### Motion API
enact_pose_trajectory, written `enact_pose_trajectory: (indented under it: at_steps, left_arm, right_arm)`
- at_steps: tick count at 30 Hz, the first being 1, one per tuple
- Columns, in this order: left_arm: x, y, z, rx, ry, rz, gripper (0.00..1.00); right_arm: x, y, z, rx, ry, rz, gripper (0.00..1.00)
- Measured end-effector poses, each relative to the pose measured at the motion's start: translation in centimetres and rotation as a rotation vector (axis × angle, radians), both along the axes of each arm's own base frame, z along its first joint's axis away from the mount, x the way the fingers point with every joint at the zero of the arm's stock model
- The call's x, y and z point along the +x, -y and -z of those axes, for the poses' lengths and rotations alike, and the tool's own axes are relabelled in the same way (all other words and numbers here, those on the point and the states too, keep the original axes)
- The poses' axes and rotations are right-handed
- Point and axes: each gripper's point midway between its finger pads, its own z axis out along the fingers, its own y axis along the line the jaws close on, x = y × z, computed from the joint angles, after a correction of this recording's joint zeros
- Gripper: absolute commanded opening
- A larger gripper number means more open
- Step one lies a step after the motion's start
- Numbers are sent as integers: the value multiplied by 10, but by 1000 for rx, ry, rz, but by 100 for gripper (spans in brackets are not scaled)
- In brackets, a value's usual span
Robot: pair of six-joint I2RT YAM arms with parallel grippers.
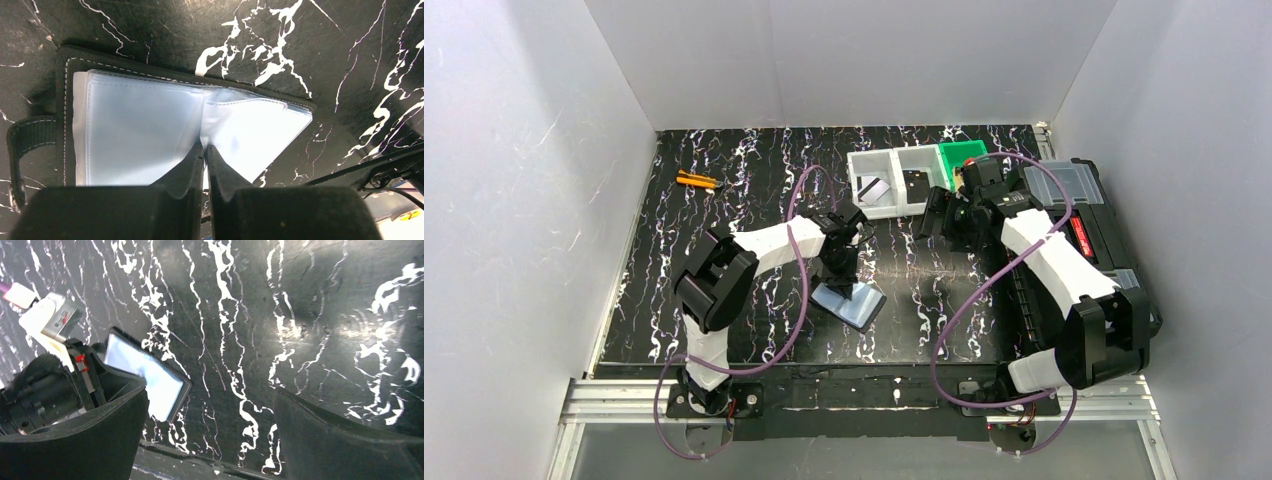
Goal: Take the credit cards out of the card holder
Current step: Remove the credit card from the card holder.
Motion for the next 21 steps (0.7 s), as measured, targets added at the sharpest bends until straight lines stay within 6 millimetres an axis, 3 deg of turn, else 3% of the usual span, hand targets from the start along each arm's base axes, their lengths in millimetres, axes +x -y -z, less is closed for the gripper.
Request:
enact_pose_trajectory:
  at_steps: [7, 14, 21]
  left_arm:
    - [0, 0, 2, -12, -27, -46, 0]
    - [3, -4, 6, -134, -132, -184, 0]
    - [3, -4, 7, -236, -205, -278, 0]
  right_arm:
    - [-31, -29, 23, 117, -89, -59, 100]
    - [-69, -86, 43, 286, -226, -156, 80]
    - [-79, -110, 56, 384, -312, -152, 61]
